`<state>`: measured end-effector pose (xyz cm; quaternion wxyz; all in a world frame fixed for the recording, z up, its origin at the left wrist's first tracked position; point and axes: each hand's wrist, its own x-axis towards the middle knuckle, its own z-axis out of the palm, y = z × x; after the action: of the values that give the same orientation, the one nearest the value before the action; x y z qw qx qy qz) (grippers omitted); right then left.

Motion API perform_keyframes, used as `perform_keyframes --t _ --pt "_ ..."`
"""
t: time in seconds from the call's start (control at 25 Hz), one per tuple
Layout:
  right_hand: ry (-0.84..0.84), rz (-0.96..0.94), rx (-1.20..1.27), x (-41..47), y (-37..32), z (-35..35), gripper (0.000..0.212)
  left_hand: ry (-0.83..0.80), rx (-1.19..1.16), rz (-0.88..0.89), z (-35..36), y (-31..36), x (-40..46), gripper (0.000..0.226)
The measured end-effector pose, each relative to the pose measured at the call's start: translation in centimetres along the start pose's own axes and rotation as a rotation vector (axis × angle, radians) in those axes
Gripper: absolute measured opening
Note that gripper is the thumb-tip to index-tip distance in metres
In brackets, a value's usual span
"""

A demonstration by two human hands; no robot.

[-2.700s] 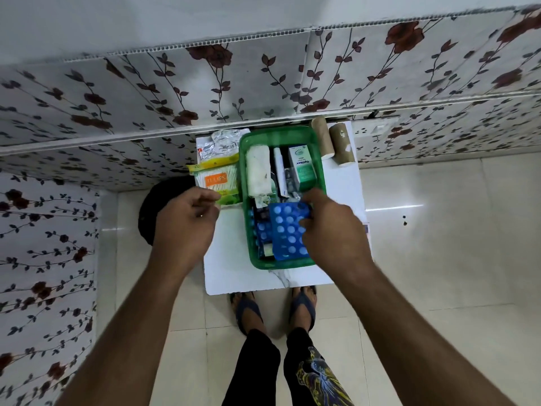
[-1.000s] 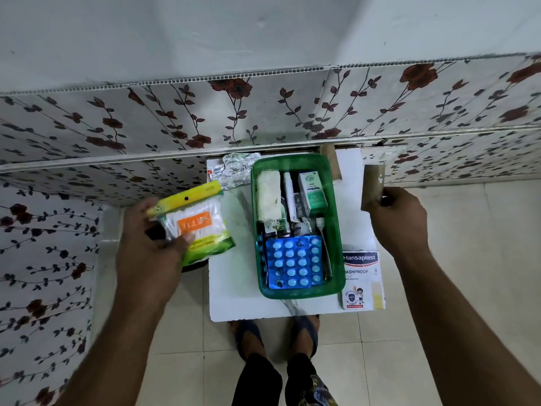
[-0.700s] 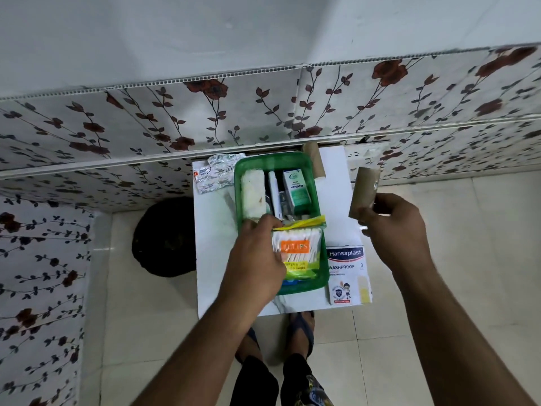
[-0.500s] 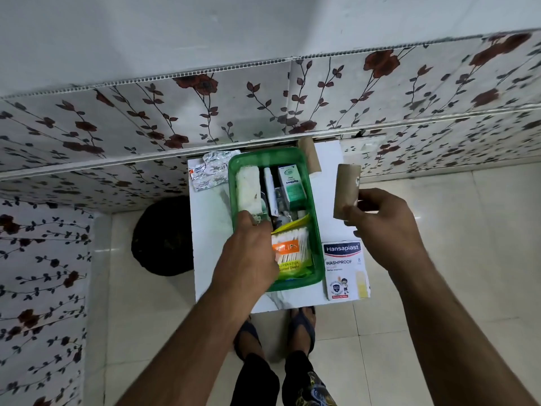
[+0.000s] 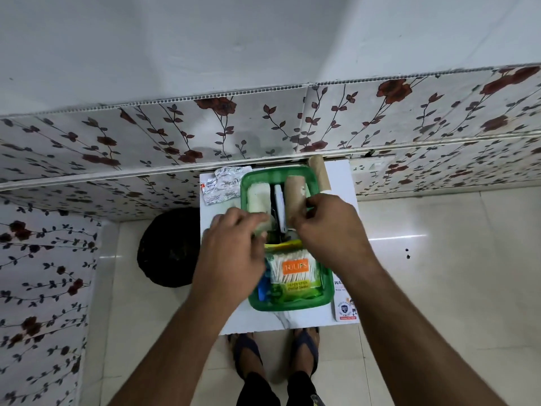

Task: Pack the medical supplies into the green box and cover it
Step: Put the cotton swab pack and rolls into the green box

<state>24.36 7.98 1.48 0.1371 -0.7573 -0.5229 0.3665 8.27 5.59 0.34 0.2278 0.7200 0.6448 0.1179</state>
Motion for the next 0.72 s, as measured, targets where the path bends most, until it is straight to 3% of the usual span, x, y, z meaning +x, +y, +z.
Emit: perform_keyframes --t 0.08,0.16,0.32,0.44,0.52,0.64,0.72 --pt "-0.001 -0.073 -0.21 1.3 -1.6 1.6 0.016 0.108 -0.113 -0.142 -0.8 -2.3 0.3 0.029" --pt "0.003 -0.118 -0.353 2.2 -2.3 2.8 0.009 0.115 -0.12 -0.228 -0.8 -4.2 0.6 0.028" --pt "0.049 -0.143 -0.428 3.0 -1.9 4.3 0.023 0.085 -0.132 -0.256 -0.4 -6.3 1.1 0.025" --pt "0.075 -0.186 -0.403 2.8 -1.6 4.2 0.011 0.095 -0.181 -0.26 -0.4 -6.6 1.3 0.024" --pt "0.145 -0.183 -0.325 2.7 -1.3 2.6 0.016 0.096 -0.266 -0.28 -0.5 -6.8 2.1 0.024" --pt "0.321 -0.026 -0.062 4.8 -0.1 -0.9 0.019 0.119 -0.475 -0.474 0.4 -9.2 5.9 0.031" --pt "0.33 0.1 0.021 7.5 1.6 -1.5 0.024 0.135 -0.408 -0.56 1.6 -10.7 8.6 0.048"
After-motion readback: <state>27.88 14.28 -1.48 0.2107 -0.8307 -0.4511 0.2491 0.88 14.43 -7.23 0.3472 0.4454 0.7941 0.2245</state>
